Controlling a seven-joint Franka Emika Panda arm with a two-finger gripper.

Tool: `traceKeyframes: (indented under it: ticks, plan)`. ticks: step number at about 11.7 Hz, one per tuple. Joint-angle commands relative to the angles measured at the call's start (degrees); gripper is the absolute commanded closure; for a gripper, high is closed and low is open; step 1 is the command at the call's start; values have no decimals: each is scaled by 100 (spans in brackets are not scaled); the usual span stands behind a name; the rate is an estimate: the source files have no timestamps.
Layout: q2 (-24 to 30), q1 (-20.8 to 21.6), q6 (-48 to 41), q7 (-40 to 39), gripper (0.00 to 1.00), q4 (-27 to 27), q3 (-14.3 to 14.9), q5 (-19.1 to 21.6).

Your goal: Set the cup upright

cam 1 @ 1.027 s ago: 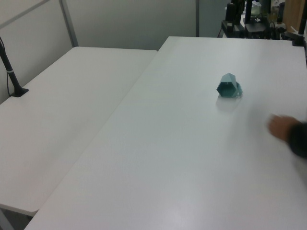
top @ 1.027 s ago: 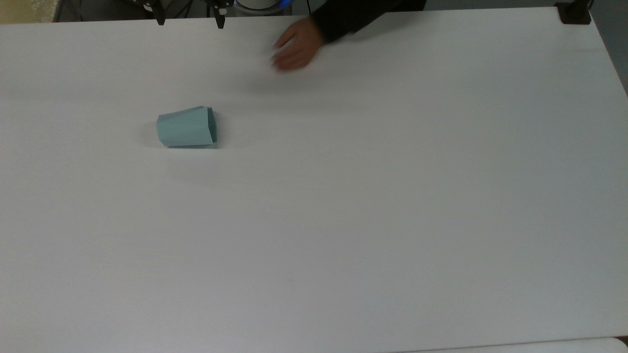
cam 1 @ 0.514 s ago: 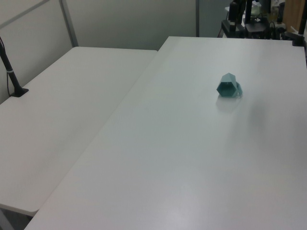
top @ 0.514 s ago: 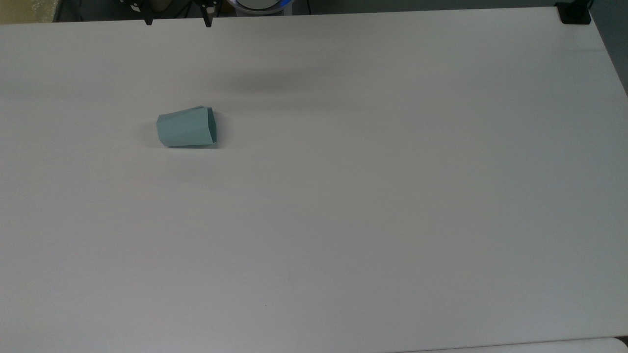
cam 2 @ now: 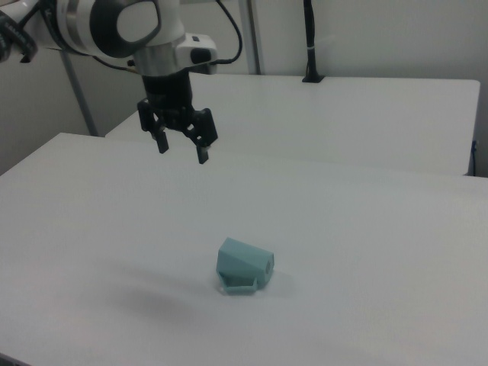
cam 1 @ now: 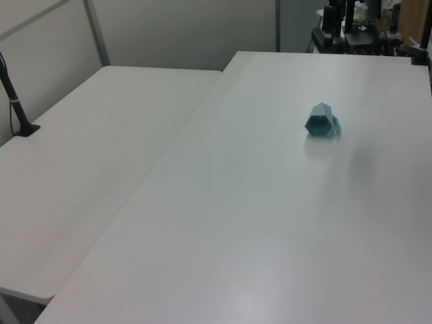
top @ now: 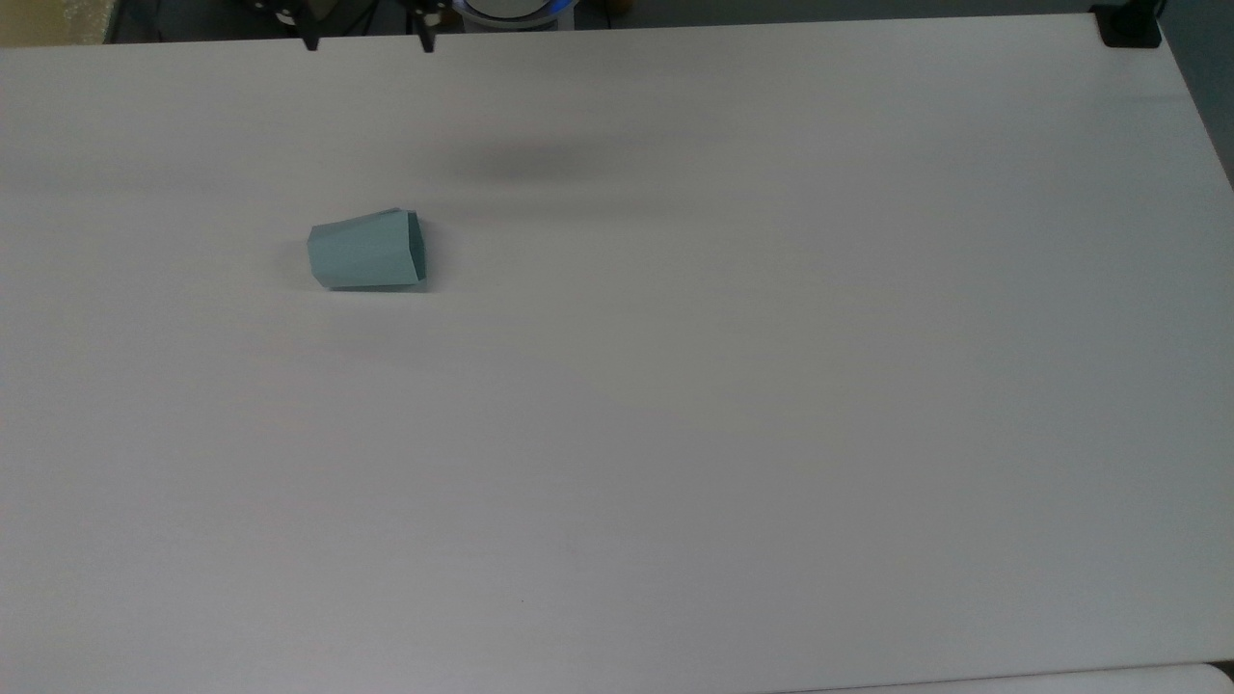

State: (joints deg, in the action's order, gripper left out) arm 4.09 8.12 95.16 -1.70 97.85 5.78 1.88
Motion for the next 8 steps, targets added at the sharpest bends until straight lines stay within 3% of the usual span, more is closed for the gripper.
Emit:
traceKeyframes:
  ticks: [1,4,8]
  plan:
    - [-206,925,-42,992,0,32,-278,-1421]
    - [-680,1734,203,1994,0,392,-332,-2724]
    - [-1620,2280,468,2927,0,717,-332,-4165]
